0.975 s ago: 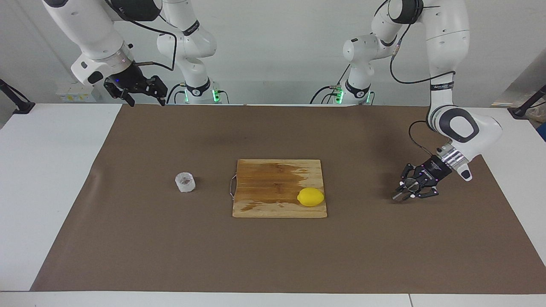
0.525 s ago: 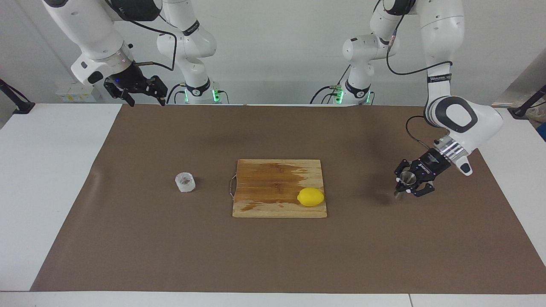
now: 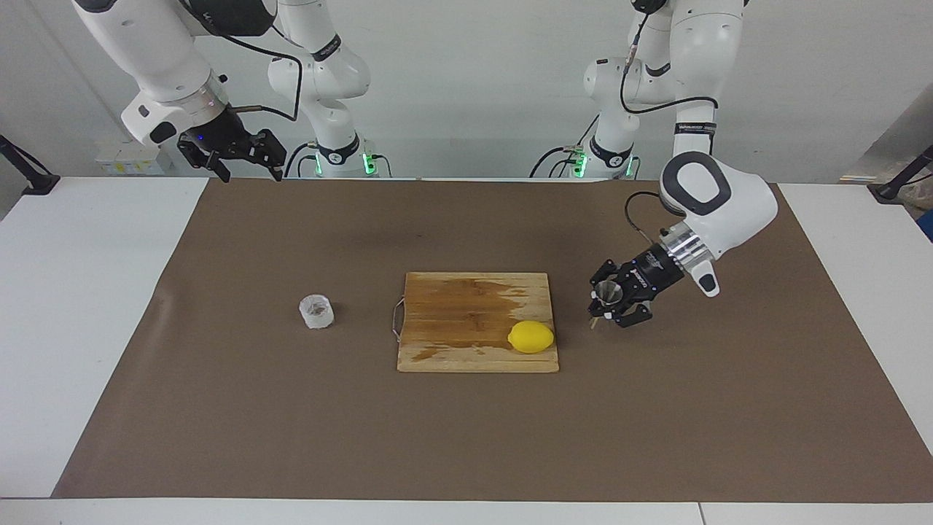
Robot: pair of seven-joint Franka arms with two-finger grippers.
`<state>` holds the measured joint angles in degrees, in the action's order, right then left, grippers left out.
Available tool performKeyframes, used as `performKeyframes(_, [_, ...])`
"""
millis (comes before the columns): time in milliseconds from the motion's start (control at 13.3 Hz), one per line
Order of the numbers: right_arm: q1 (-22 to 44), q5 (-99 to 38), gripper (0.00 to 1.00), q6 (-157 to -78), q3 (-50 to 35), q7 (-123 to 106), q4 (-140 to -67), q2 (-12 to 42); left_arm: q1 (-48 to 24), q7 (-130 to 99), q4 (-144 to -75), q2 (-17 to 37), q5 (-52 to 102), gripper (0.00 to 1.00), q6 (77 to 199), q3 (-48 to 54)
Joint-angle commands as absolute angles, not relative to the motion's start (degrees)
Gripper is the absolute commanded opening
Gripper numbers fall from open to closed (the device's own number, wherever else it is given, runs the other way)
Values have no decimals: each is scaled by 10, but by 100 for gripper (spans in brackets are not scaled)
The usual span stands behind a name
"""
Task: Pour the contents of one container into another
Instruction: 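Carry the metal cup with the left gripper over the cutting board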
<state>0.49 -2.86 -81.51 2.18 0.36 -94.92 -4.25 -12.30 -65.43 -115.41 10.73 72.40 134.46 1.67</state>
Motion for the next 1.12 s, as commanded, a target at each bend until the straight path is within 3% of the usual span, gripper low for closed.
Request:
performKeyframes(0, [1,-28,100,-812,22,-9,-957,-53,-207,-692,-1141,105,765,0,1428,12])
performKeyframes(225, [1,-28,100,-812,22,-9,-957,-53,-278,-736,-1110,127,773,0,1510,15])
performKeyframes(750, [1,-28,100,-812,22,-9,-957,-53,-288,-696,-1102,137,850,0,1515,37])
performKeyframes(1050, [1,-28,100,-812,22,-9,-957,-53,-308,-547,-1110,156,1003,0,1509,42])
